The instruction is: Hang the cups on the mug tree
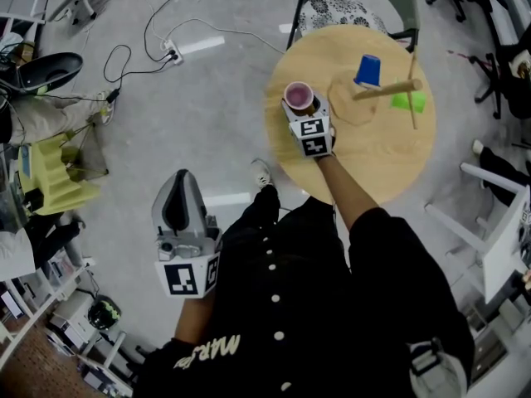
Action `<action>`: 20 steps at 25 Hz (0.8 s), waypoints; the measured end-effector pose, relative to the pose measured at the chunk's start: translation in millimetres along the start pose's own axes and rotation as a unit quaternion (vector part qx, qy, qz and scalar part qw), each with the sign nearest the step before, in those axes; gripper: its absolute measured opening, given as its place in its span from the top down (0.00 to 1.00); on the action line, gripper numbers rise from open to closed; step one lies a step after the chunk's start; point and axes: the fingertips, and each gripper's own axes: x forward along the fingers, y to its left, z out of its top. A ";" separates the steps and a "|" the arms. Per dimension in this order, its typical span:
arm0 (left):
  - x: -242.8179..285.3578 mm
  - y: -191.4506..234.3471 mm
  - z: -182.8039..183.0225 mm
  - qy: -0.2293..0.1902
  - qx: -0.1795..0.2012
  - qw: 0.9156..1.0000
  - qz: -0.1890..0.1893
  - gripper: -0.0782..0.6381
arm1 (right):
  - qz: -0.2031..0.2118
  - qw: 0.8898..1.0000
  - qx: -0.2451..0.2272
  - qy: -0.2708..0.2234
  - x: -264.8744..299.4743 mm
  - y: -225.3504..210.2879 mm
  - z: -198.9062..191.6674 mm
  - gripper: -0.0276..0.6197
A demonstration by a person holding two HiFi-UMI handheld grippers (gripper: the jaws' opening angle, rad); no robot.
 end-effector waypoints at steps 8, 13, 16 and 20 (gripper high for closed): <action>9.2 -10.4 7.3 -0.013 -0.006 1.000 -0.019 0.90 | -0.002 0.996 0.077 -0.053 -18.2 -9.2 32.5 0.51; 15.8 -30.6 25.8 -0.032 -0.010 0.999 -0.041 0.90 | 0.009 0.984 0.158 -0.084 -47.8 -19.5 56.5 0.51; 17.8 -44.5 35.1 -0.041 -0.010 0.998 -0.052 0.90 | 0.014 0.972 0.206 -0.111 -69.8 -29.7 73.2 0.51; 19.8 -63.2 42.8 -0.050 -0.014 0.996 -0.067 0.90 | 0.032 0.952 0.266 -0.151 -96.9 -41.4 97.9 0.51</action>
